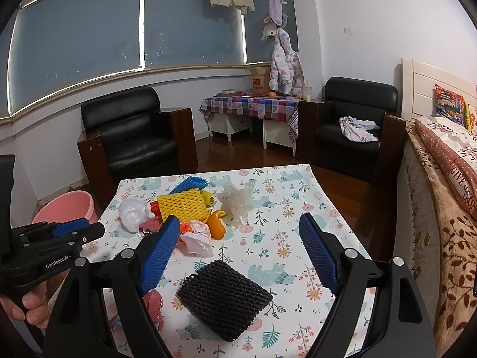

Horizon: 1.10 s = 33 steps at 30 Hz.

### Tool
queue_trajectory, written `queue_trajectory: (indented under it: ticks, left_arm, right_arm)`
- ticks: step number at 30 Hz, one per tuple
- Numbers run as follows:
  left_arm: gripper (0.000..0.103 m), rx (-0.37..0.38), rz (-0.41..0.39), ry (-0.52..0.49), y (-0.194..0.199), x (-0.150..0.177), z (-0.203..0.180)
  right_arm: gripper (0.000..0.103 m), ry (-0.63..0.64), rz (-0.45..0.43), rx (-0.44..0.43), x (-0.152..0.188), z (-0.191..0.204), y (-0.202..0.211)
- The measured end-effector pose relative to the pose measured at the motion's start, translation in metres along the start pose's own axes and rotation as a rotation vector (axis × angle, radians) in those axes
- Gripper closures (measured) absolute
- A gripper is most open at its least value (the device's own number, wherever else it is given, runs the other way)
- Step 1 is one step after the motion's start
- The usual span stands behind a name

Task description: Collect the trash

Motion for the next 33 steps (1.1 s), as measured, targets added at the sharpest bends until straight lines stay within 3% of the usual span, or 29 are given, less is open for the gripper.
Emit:
queue_trajectory:
  ticks: [33]
  left_arm:
    - [0.067, -0.007, 0.003, 0.023, 0.006, 0.005, 0.006]
  right_arm:
    - [0.020, -0.008, 0.019, -0.014, 0.012, 0.017, 0.003]
Point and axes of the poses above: each gripper's, at about its wrist camera, not at the fingertips, and y roughly against the way its jaws point, z to its left, x to its underside, the point moved 10 cm from there along -y, roughly the way its jaws point, and after that the axes turned 2 degrees about y, right-handed, at the moved point
